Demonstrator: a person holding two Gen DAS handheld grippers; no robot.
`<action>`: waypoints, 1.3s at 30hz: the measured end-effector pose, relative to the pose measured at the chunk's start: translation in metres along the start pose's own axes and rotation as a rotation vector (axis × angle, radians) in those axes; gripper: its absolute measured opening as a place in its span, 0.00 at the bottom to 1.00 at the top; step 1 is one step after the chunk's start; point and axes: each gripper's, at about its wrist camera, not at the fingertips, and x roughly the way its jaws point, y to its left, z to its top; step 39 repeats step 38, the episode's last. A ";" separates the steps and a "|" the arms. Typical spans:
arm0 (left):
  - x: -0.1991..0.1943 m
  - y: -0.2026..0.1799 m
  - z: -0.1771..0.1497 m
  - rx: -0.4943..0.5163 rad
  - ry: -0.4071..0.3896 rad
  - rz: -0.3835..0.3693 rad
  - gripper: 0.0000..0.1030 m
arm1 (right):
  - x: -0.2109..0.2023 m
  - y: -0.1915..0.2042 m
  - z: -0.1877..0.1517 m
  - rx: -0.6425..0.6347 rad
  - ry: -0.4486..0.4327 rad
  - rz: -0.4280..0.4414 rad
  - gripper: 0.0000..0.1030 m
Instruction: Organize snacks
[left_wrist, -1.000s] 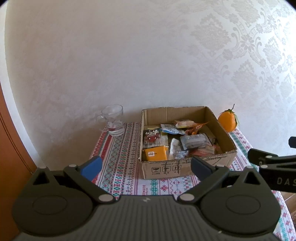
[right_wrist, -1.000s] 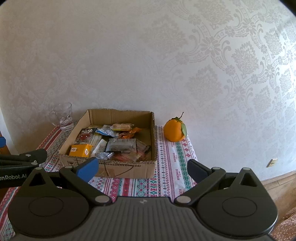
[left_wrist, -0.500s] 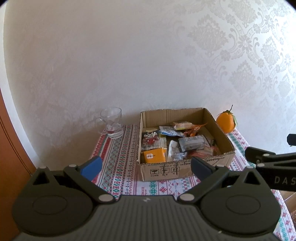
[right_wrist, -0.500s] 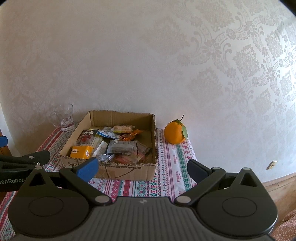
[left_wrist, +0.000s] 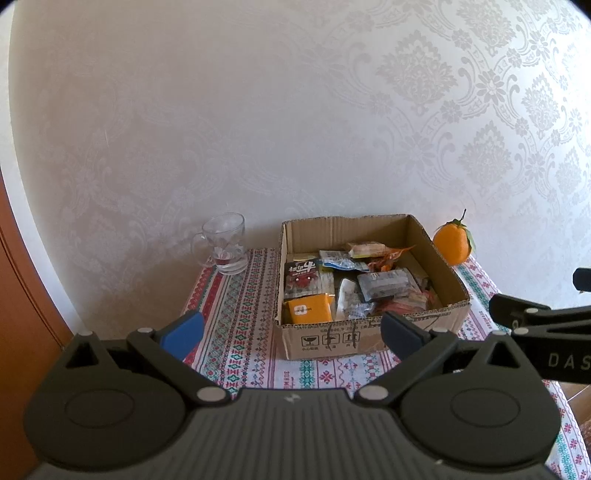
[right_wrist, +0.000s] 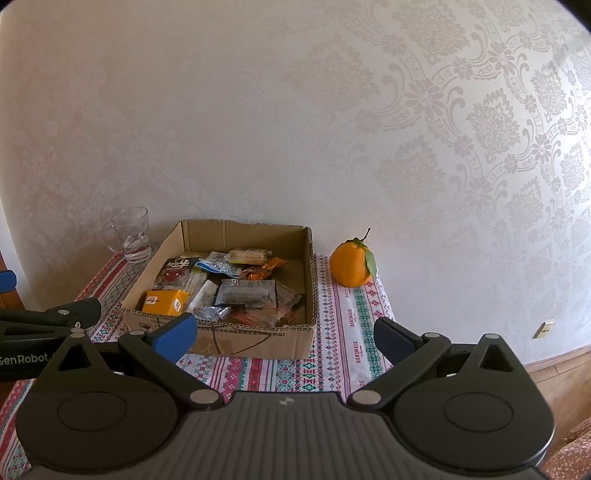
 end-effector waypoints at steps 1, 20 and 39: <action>0.000 0.000 0.000 0.001 0.000 0.000 0.99 | 0.000 0.000 0.000 -0.001 0.000 0.001 1.00; 0.000 -0.002 0.000 0.001 0.002 0.004 0.99 | 0.000 -0.001 0.001 -0.001 0.000 0.001 1.00; 0.004 0.000 0.000 -0.003 0.010 0.004 0.99 | 0.001 -0.001 -0.002 -0.012 0.004 0.001 1.00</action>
